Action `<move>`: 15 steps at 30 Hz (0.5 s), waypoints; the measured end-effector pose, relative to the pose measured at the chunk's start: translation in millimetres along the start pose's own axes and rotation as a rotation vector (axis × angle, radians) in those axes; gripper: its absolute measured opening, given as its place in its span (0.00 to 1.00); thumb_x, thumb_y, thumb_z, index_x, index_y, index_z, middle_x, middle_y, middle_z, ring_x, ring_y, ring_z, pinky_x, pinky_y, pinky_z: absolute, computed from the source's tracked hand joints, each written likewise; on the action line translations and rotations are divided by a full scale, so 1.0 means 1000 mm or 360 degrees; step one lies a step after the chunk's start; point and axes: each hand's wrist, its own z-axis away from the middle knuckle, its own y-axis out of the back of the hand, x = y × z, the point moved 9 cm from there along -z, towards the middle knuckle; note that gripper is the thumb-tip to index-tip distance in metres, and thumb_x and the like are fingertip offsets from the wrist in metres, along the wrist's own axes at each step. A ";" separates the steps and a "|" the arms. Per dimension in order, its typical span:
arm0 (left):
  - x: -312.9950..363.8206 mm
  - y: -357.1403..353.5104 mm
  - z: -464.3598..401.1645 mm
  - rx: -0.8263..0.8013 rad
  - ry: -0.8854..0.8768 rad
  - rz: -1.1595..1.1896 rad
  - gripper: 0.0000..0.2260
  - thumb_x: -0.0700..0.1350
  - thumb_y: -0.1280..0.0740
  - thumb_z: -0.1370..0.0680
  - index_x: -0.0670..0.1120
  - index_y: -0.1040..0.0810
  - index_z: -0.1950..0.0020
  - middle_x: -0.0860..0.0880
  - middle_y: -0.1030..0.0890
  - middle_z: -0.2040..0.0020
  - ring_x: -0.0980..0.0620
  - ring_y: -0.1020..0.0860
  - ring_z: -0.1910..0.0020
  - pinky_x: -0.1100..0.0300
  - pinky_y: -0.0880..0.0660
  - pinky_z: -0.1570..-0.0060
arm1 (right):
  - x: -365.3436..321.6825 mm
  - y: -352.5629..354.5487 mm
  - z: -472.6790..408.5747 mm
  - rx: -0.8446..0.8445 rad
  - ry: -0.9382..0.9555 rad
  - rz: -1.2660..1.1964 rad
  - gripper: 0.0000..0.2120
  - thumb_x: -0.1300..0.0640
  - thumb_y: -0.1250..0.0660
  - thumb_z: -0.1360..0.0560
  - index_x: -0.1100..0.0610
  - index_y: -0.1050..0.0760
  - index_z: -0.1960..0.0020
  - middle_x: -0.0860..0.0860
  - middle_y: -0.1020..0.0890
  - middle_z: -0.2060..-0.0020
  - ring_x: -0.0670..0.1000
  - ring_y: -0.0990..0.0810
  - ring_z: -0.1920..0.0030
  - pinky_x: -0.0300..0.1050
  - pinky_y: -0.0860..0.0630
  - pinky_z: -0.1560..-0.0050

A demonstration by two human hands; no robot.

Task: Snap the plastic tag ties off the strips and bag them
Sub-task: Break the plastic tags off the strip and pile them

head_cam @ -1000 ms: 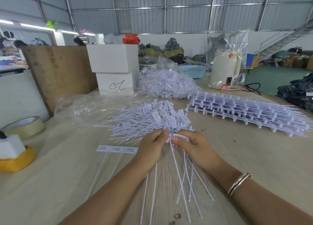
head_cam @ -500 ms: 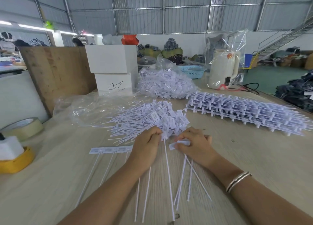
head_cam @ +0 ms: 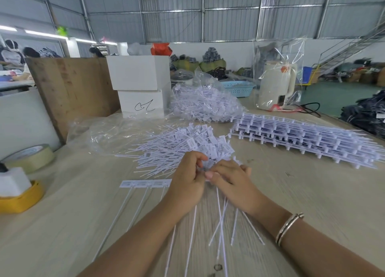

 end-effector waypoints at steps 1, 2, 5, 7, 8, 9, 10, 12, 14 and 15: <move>0.001 -0.001 0.001 -0.0009 -0.0011 -0.0009 0.14 0.30 0.41 0.25 0.46 0.29 0.44 0.54 0.30 0.55 0.64 0.31 0.58 0.74 0.35 0.57 | 0.000 -0.003 0.000 -0.0041 0.0011 -0.0074 0.09 0.49 0.38 0.22 0.47 0.22 0.58 0.43 0.23 0.59 0.43 0.28 0.51 0.54 0.38 0.41; 0.002 -0.001 0.001 -0.0014 -0.0023 -0.0031 0.14 0.30 0.41 0.24 0.46 0.29 0.44 0.54 0.29 0.55 0.65 0.30 0.58 0.75 0.35 0.56 | 0.000 -0.003 -0.001 -0.0060 0.0014 -0.0174 0.08 0.51 0.37 0.23 0.47 0.22 0.58 0.45 0.21 0.59 0.45 0.26 0.52 0.58 0.36 0.41; 0.002 0.002 0.000 -0.0030 -0.0047 -0.0232 0.09 0.37 0.39 0.22 0.51 0.29 0.49 0.58 0.28 0.56 0.63 0.29 0.57 0.73 0.35 0.55 | 0.007 0.003 -0.001 -0.0022 -0.0038 -0.0429 0.08 0.55 0.35 0.24 0.47 0.22 0.61 0.49 0.19 0.60 0.51 0.23 0.51 0.61 0.34 0.40; 0.000 0.003 -0.002 -0.0084 -0.0028 -0.0606 0.02 0.48 0.40 0.21 0.54 0.30 0.53 0.59 0.27 0.60 0.58 0.27 0.58 0.63 0.35 0.50 | 0.010 0.007 -0.001 0.0015 -0.0078 -0.0580 0.10 0.58 0.35 0.24 0.48 0.22 0.61 0.53 0.20 0.60 0.52 0.22 0.52 0.58 0.31 0.41; -0.001 0.003 -0.002 -0.0109 -0.0027 -0.0762 0.04 0.52 0.42 0.21 0.55 0.31 0.55 0.59 0.27 0.63 0.56 0.28 0.60 0.59 0.36 0.49 | 0.011 0.008 -0.001 0.0022 -0.0098 -0.0645 0.10 0.59 0.35 0.24 0.48 0.22 0.62 0.54 0.20 0.60 0.52 0.22 0.53 0.54 0.29 0.42; -0.003 0.003 -0.002 -0.0139 -0.0030 -0.0824 0.08 0.54 0.43 0.21 0.56 0.31 0.59 0.59 0.28 0.67 0.57 0.29 0.63 0.57 0.36 0.51 | 0.013 0.008 -0.001 0.0018 -0.0118 -0.0696 0.11 0.60 0.35 0.24 0.49 0.22 0.62 0.54 0.20 0.60 0.52 0.22 0.54 0.52 0.28 0.44; -0.003 0.003 -0.001 -0.0151 -0.0028 -0.0790 0.12 0.54 0.43 0.21 0.55 0.32 0.63 0.58 0.30 0.70 0.58 0.30 0.66 0.58 0.36 0.55 | 0.013 0.007 -0.001 0.0008 -0.0135 -0.0722 0.11 0.61 0.35 0.24 0.50 0.22 0.62 0.54 0.21 0.60 0.51 0.22 0.55 0.50 0.28 0.45; -0.005 0.003 -0.001 -0.0167 0.0008 -0.0580 0.16 0.53 0.40 0.22 0.52 0.34 0.69 0.56 0.32 0.74 0.59 0.33 0.72 0.60 0.38 0.64 | 0.014 0.006 0.000 -0.0031 -0.0161 -0.0800 0.08 0.60 0.34 0.24 0.53 0.21 0.61 0.55 0.20 0.60 0.51 0.22 0.55 0.49 0.29 0.46; -0.008 0.003 -0.002 -0.0167 0.0045 -0.0386 0.16 0.52 0.37 0.22 0.50 0.31 0.69 0.55 0.33 0.75 0.59 0.34 0.74 0.64 0.41 0.70 | 0.012 0.004 0.001 -0.0095 -0.0178 -0.0913 0.09 0.55 0.32 0.27 0.61 0.20 0.59 0.61 0.19 0.59 0.57 0.21 0.54 0.51 0.28 0.45; -0.009 0.002 -0.002 -0.0163 0.0058 -0.0333 0.14 0.51 0.37 0.22 0.49 0.28 0.68 0.55 0.33 0.74 0.60 0.34 0.74 0.65 0.41 0.70 | 0.012 0.004 0.002 -0.0125 -0.0174 -0.0939 0.14 0.53 0.31 0.29 0.65 0.21 0.58 0.65 0.20 0.58 0.59 0.22 0.56 0.52 0.29 0.46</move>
